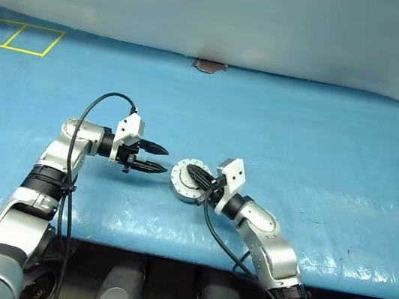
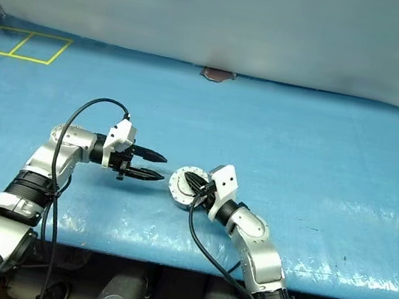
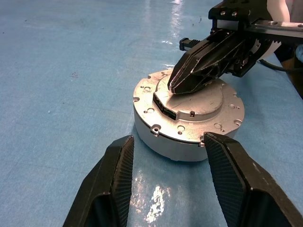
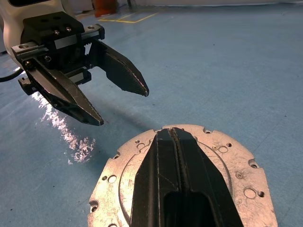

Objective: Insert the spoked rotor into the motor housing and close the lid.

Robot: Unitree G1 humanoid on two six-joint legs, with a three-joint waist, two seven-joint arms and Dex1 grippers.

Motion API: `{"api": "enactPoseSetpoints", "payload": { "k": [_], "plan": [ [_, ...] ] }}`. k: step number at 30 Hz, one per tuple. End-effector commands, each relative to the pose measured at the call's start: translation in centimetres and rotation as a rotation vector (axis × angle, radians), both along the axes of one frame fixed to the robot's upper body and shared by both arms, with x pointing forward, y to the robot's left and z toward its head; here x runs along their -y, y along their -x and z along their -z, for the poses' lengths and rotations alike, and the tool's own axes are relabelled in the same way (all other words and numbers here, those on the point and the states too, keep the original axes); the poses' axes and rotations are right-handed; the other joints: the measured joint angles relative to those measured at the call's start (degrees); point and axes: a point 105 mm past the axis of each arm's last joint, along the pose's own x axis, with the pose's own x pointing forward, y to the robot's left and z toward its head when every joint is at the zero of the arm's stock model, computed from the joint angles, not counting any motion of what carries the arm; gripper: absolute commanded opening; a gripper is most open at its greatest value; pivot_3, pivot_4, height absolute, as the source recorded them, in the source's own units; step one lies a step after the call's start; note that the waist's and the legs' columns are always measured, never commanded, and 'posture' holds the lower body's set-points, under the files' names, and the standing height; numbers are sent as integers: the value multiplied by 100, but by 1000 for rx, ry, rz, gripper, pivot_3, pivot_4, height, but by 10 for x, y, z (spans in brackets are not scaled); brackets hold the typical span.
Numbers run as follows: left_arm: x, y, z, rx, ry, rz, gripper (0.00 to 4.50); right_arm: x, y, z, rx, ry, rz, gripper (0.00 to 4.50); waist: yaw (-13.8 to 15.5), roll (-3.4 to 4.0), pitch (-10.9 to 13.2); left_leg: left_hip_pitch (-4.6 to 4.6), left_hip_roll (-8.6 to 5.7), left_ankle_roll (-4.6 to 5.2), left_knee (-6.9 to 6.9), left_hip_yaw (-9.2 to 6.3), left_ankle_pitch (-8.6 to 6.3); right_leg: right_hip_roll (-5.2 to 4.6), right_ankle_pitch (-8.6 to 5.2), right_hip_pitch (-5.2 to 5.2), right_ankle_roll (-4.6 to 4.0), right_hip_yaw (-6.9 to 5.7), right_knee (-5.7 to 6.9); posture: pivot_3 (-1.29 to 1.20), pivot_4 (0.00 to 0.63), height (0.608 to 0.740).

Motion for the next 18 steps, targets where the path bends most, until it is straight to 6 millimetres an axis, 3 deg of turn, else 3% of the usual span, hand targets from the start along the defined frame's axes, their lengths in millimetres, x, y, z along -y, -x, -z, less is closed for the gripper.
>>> {"api": "enactPoseSetpoints", "payload": {
  "k": [1,13,18],
  "plan": [
    [3,-3,-14,39,14,19,2530,1,13,46,-126,101,-7,0,-1,0,-3,2,0,0,0,0,0,0,0,-1,0,0,0,0,150,740],
    [9,0,-11,33,20,44,2530,4,13,54,-145,88,18,0,-2,-3,-48,8,3,-1,0,-2,0,1,-4,2,-7,0,-1,0,150,740],
    [11,-2,-11,41,22,46,2530,3,13,27,-39,11,5,0,12,-2,-48,4,3,-1,-3,-4,-1,1,-5,1,-9,-1,-6,0,150,740]
  ]
}}
